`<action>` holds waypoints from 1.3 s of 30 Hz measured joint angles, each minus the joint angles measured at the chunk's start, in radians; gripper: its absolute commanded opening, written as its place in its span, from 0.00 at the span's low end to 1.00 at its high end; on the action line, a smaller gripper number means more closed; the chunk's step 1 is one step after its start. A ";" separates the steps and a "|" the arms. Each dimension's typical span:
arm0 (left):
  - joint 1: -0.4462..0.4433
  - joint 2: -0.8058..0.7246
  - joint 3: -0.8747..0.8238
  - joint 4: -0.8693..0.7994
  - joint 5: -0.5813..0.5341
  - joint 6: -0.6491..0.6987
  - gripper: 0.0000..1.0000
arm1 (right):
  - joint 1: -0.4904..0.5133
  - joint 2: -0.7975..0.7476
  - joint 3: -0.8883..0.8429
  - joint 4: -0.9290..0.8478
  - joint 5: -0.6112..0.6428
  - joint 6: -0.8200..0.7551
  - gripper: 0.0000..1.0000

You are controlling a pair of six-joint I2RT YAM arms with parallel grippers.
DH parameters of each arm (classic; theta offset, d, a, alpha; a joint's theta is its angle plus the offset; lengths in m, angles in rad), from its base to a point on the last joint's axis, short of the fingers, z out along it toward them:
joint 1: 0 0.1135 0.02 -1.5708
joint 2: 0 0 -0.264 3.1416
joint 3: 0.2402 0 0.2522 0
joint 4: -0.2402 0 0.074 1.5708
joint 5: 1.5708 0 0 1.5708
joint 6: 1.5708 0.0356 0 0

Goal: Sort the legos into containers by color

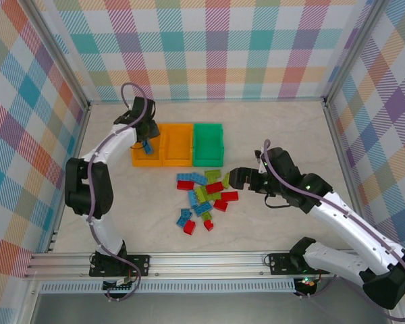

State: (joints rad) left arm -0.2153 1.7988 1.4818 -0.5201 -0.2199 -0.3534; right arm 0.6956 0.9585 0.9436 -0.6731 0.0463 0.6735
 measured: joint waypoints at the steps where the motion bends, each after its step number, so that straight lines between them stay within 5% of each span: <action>1: 0.000 -0.038 -0.009 -0.001 0.015 0.002 0.45 | 0.000 -0.003 -0.007 0.000 0.022 0.004 1.00; 5: -0.022 -0.261 -0.094 0.008 0.105 0.003 0.46 | -0.003 0.031 -0.014 -0.001 0.113 0.034 1.00; 8: -0.118 -0.478 -0.160 0.031 0.151 0.032 0.48 | -0.024 0.129 -0.006 -0.002 0.159 0.075 1.00; 12: -0.343 -0.727 -0.232 0.063 0.197 0.147 0.56 | -0.069 0.307 0.016 0.005 0.182 0.121 0.88; 15: -0.430 -0.849 -0.294 0.045 0.252 0.278 0.64 | -0.101 0.429 0.035 0.031 0.180 0.142 0.75; 23: -0.528 -0.992 -0.482 -0.104 0.415 0.616 0.99 | -0.193 0.712 0.122 0.140 0.082 0.173 0.67; 29: -0.531 -1.034 -0.593 -0.134 0.444 0.716 1.00 | -0.197 0.841 0.173 0.179 0.040 0.195 0.47; 37: -0.534 -1.087 -0.653 -0.105 0.443 0.793 1.00 | -0.198 0.780 0.117 0.179 0.058 0.225 0.16; 39: -0.534 -1.095 -0.679 -0.078 0.431 0.801 1.00 | -0.198 0.730 0.109 0.163 0.064 0.216 0.15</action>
State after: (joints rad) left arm -0.7490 0.7040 0.8028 -0.5980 0.2111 0.4473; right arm 0.4973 1.6882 1.0527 -0.5098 0.1108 0.8898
